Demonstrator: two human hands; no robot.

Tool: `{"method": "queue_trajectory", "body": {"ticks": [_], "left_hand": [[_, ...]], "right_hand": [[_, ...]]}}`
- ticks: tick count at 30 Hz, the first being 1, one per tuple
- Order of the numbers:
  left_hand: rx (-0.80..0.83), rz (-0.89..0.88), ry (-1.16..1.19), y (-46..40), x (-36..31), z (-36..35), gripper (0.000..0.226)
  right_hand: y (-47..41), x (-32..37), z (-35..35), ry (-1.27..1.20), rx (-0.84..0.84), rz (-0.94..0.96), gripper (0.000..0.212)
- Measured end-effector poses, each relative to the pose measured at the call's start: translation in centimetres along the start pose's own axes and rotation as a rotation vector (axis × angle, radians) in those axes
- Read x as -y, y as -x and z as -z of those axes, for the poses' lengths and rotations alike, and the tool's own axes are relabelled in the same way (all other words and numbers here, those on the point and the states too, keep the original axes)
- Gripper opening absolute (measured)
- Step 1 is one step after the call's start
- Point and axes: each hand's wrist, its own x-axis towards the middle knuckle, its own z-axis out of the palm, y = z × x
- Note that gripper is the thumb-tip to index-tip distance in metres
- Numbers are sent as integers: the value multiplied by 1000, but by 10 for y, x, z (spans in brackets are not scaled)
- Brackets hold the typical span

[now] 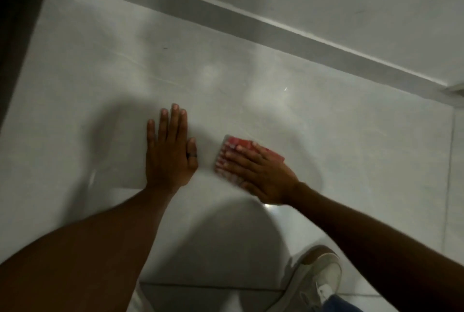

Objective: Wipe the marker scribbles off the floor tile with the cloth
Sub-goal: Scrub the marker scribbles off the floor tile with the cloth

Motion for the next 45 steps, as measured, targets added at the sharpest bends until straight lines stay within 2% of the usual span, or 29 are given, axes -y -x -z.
{"method": "queue_trajectory", "body": {"ticks": [1,2,5,6,7,10,12,13,14,15,18,20,26,30,33,36,38,41,45], "left_hand": [[-1,4,0,0,-1,1,69],[-2,8,-1,-1,-2,1,68],[-15,7,7,0,-1,-2,67],[-22,5,9,1,-1,-2,67],[-29,4,10,1,-2,-3,67],[-45,8,6,0,1,-5,67],[-50,3,2,1,0,-4,66],[-52,3,-2,1,-1,-3,66],[-54,7,-5,1,-2,-2,66],[-53,11,-8,0,-3,-1,67],[-33,18,-22,0,-2,-3,68],[-20,19,-34,0,-2,-5,68],[-13,13,-60,-1,-3,-5,67],[-13,13,-64,-1,-1,-5,66],[-6,6,-48,-2,0,-4,66],[-17,8,-33,-2,0,-3,67],[-16,12,-20,-1,0,-3,68],[-2,13,-1,-1,-1,-2,69],[-28,24,8,0,-3,-2,68]], "right_hand": [[2,-20,5,6,-33,-83,64],[2,-38,11,-12,-80,-262,62],[-19,-64,31,-85,-205,-980,64],[-29,-55,32,-63,-223,-1063,65],[-34,-41,27,-23,-229,-1006,64],[-21,22,2,-18,-127,-433,60],[0,29,-4,-39,-35,-144,62],[3,12,-1,-43,-41,-62,63],[-1,-6,2,-32,-67,-61,63],[-10,-24,8,-11,-104,-148,62],[-51,-58,34,-59,-211,-688,61],[-84,-73,45,-120,-209,-876,61],[-180,-82,69,-118,-172,-934,66],[-199,-25,62,-79,-78,-581,72],[-168,3,53,-94,-19,-440,66],[-111,-11,39,-45,-7,-365,63],[-79,-32,40,-30,-40,-450,62],[-37,-63,41,-60,-70,-698,64],[14,-50,17,-136,-197,-1158,66]]}}
